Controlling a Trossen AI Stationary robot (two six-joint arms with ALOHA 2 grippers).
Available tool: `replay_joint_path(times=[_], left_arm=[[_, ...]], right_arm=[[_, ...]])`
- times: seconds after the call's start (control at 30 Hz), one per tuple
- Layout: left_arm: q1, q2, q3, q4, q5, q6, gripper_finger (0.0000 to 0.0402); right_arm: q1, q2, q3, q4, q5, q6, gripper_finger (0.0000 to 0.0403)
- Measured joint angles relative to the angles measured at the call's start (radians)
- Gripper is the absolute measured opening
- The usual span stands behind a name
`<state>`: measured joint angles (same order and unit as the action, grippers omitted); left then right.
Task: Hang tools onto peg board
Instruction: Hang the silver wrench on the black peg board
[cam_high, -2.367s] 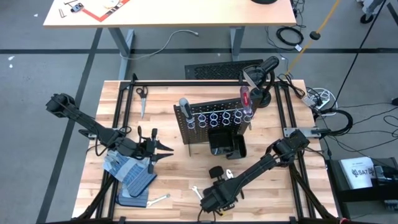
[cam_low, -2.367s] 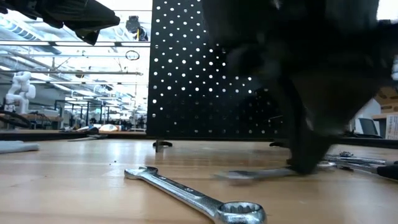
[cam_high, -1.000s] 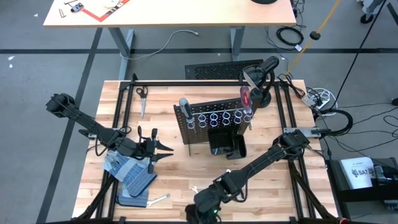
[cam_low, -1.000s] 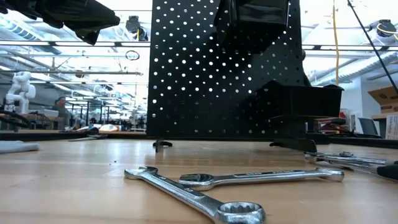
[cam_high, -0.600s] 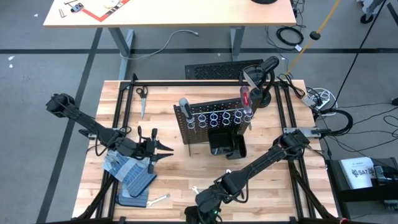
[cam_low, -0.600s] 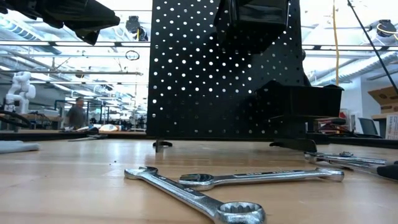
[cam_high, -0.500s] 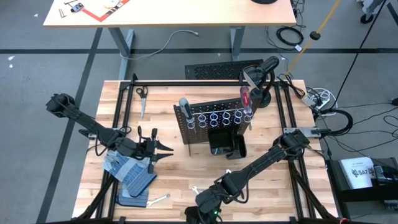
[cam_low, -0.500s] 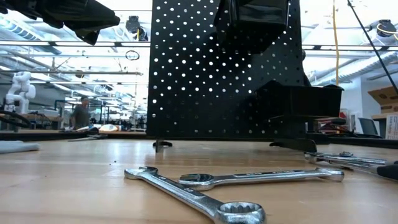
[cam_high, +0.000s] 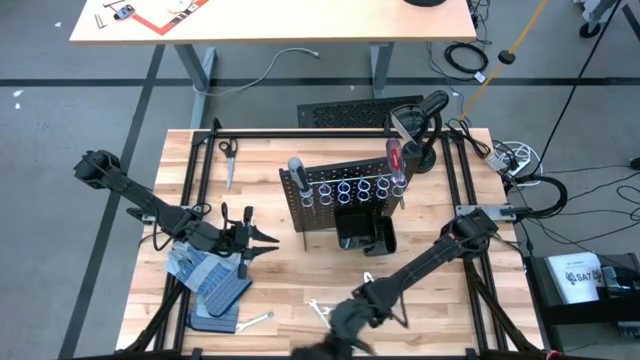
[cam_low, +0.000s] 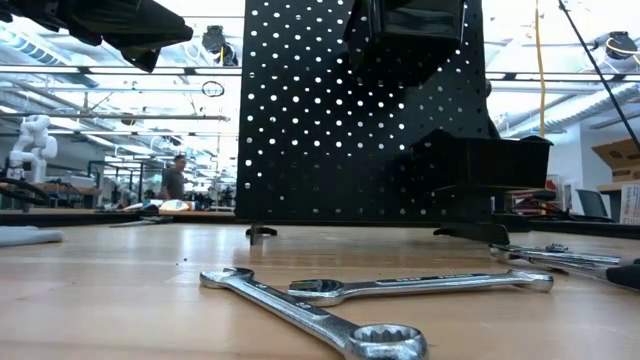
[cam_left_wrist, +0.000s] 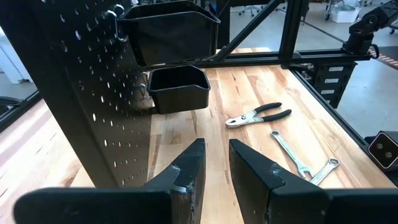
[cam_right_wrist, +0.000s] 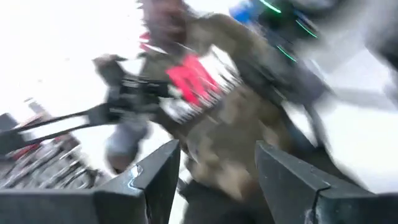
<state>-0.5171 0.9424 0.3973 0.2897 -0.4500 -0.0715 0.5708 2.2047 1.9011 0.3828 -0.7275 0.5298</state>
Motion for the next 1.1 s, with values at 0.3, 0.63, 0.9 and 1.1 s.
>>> replay_joint_path(times=[0.3,0.63,0.9,1.1], left_arm=[[0.0,0.0,0.0,0.0,0.0,-0.001,0.0082],[0.0,0.0,0.0,0.0,0.0,-0.002,0.0082],[0.0,0.0,0.0,0.0,0.0,-0.001,0.0082],[0.0,0.0,0.0,0.0,0.0,0.0,0.0082]], right_arm=[[0.051,-0.083,0.001,0.154,0.039,-0.097,0.0201],[0.124,-0.086,0.001,0.054,0.141,0.005,0.0201],[0.147,-0.117,0.002,-0.031,0.208,-0.036,0.0201],[0.146,-0.114,0.002,-0.036,0.21,-0.035,0.0201]])
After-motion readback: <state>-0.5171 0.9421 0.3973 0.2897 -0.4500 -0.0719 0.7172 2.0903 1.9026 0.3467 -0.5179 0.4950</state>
